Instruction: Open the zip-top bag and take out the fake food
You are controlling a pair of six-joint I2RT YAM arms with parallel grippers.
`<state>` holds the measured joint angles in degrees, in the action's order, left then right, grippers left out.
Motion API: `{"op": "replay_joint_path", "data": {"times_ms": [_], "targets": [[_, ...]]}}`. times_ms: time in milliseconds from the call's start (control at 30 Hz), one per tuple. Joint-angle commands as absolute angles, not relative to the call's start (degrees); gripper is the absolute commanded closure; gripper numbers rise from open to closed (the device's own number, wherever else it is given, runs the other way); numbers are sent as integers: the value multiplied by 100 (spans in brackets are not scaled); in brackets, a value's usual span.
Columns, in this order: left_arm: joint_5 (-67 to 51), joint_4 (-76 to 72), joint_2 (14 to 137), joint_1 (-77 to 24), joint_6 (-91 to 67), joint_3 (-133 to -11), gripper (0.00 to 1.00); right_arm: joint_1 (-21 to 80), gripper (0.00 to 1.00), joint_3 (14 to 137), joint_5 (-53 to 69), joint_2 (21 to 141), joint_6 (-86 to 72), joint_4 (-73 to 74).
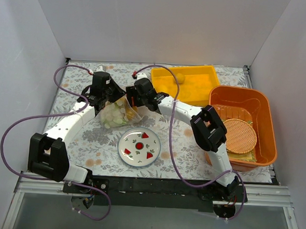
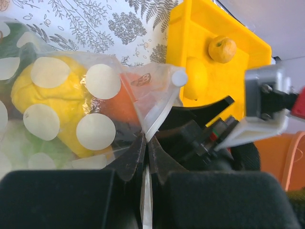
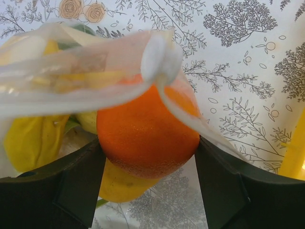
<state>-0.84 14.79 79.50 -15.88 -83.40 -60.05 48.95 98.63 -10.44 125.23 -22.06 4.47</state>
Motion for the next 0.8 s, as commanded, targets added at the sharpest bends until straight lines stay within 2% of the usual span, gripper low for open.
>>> {"op": "replay_joint_path", "data": {"times_ms": [0,200,467,767], "targets": [[395,1556,8147,-1591,-8279,-6293,100,4931,59,9617,-941,11673,-2232,422],[562,1573,8402,-1582,-8279,-6504,100,4931,61,8694,-879,10724,-2285,352],[650,1512,8473,-1521,-8367,-6460,100,4852,61,8253,-1169,9959,-1934,791],[457,1494,8244,-1494,-8306,-6329,100,3569,57,8788,-1432,10317,-1345,1678]]}}
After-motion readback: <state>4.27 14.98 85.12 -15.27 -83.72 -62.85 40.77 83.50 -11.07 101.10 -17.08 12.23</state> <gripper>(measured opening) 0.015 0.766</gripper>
